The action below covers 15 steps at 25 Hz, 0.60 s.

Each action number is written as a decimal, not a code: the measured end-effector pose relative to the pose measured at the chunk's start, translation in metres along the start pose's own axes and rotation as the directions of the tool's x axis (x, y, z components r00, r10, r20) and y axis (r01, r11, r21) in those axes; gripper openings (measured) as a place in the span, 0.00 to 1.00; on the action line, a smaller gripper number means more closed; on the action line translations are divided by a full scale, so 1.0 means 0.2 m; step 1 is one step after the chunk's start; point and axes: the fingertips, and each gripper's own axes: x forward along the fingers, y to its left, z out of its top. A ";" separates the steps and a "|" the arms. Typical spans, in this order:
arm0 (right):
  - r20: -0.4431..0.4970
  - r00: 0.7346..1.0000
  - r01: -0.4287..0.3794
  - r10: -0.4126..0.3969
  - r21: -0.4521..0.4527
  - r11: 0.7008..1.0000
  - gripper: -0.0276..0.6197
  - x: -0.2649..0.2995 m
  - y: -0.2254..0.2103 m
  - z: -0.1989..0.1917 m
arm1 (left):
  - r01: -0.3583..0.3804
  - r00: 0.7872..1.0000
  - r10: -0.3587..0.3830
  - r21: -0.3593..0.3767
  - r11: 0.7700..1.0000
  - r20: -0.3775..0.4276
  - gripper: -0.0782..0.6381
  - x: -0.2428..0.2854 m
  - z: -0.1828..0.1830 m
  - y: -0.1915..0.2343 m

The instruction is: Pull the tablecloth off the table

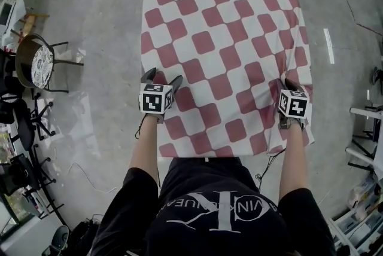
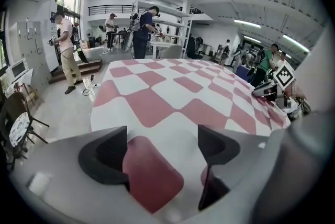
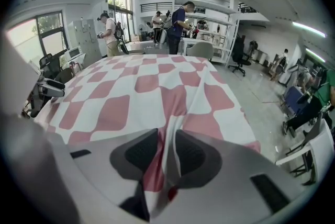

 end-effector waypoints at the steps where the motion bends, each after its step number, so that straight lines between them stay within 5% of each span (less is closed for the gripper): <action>1: 0.002 1.000 0.001 -0.001 0.000 1.000 0.23 0.00 0.00 0.00 | 0.005 1.000 -0.005 0.000 1.000 -0.003 0.68 0.00 0.00 -0.02; 15: 0.013 1.000 0.003 -0.002 -0.009 1.000 0.22 0.00 0.01 0.01 | -0.016 0.999 0.019 0.060 0.998 -0.046 0.65 0.04 0.00 -0.12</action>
